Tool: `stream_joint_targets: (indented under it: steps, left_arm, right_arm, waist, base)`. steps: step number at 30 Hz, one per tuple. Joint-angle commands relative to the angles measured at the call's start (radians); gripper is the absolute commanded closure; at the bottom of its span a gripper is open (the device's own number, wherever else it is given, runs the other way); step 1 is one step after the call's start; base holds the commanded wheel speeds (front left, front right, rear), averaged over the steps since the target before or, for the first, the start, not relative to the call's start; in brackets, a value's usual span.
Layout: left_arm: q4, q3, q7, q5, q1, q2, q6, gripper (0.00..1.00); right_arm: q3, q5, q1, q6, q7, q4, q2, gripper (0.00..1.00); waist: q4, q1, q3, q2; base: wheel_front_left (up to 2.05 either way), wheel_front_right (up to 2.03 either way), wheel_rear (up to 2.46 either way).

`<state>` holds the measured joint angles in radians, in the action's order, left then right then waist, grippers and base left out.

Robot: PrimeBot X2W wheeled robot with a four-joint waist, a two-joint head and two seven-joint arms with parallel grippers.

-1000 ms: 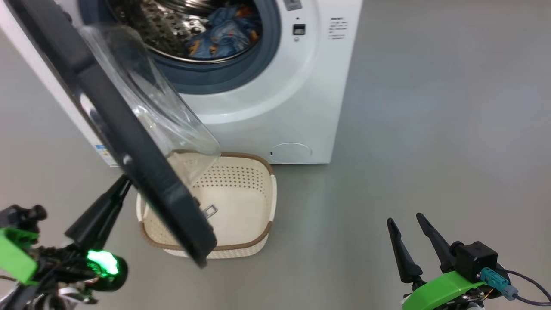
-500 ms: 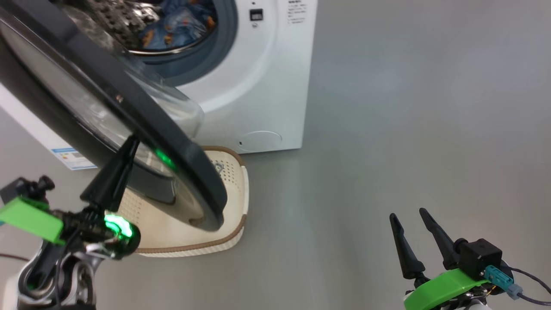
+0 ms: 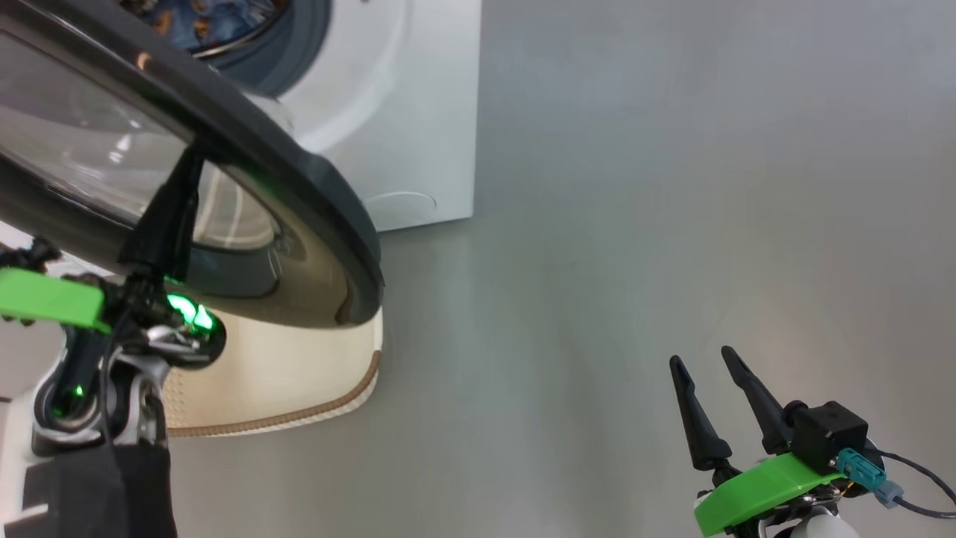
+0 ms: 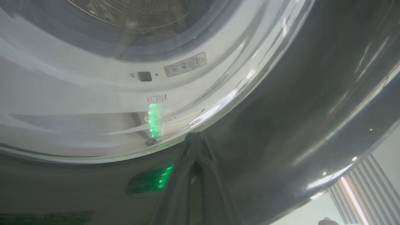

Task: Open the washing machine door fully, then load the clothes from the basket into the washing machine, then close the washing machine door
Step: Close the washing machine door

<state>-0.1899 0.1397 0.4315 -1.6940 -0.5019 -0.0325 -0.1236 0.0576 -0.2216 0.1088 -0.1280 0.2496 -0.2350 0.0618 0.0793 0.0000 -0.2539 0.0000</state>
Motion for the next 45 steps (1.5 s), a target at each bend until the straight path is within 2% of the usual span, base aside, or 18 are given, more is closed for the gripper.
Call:
stream_joint_targets:
  steps: [1, 17, 28, 35, 43, 44, 45]
  left_arm:
    - [0.011, 0.020, -0.007, 0.014, -0.054, -0.018, -0.007, 1.00]
    - [-0.028, 0.021, -0.040, 0.031, -0.101, -0.018, -0.007, 1.00]
    - [-0.009, 0.047, -0.076, 0.045, 0.009, -0.018, -0.007, 1.00]
    - [0.016, 0.064, -0.135, 0.042, 0.111, -0.018, -0.007, 1.00]
    - [0.075, 0.049, -0.185, 0.051, 0.239, -0.018, -0.007, 1.00]
    - [0.083, 0.048, -0.191, 0.059, 0.254, -0.018, -0.007, 0.98]
    - [0.089, 0.049, -0.201, 0.060, 0.268, -0.018, -0.007, 0.79]
  right_arm:
    - [0.029, -0.004, 0.028, -0.003, 0.012, 0.028, -0.006, 0.00]
    - [0.019, -0.006, 0.040, -0.003, 0.012, 0.027, -0.011, 0.00]
    - [0.016, -0.018, 0.020, -0.003, 0.012, 0.013, -0.011, 0.00]
    - [0.015, -0.026, -0.007, -0.003, 0.012, 0.004, -0.012, 0.00]
    - [0.021, -0.035, -0.032, -0.003, 0.012, 0.000, -0.012, 0.00]
    - [0.021, -0.036, -0.033, -0.003, 0.012, 0.000, -0.012, 0.00]
    - [0.022, -0.035, -0.034, -0.003, 0.012, -0.002, -0.012, 0.00]
  waist:
    - [0.022, 0.0000, -0.027, 0.0000]
    - [0.020, 0.0000, -0.030, 0.0000]
    - [-0.014, 0.0000, 0.058, 0.0000]
    - [-0.034, 0.0000, 0.125, 0.0000]
    - [-0.049, 0.0000, 0.181, 0.0000]
    - [-0.051, 0.0000, 0.186, 0.0000]
    - [-0.053, 0.0000, 0.191, 0.0000]
  base:
    - [0.00, 0.00, 0.00]
    - [0.00, 0.00, 0.00]
    - [0.00, 0.00, 0.00]
    - [0.00, 0.00, 0.00]
    - [0.00, 0.00, 0.00]
    - [0.00, 0.00, 0.00]
    - [0.00, 0.00, 0.00]
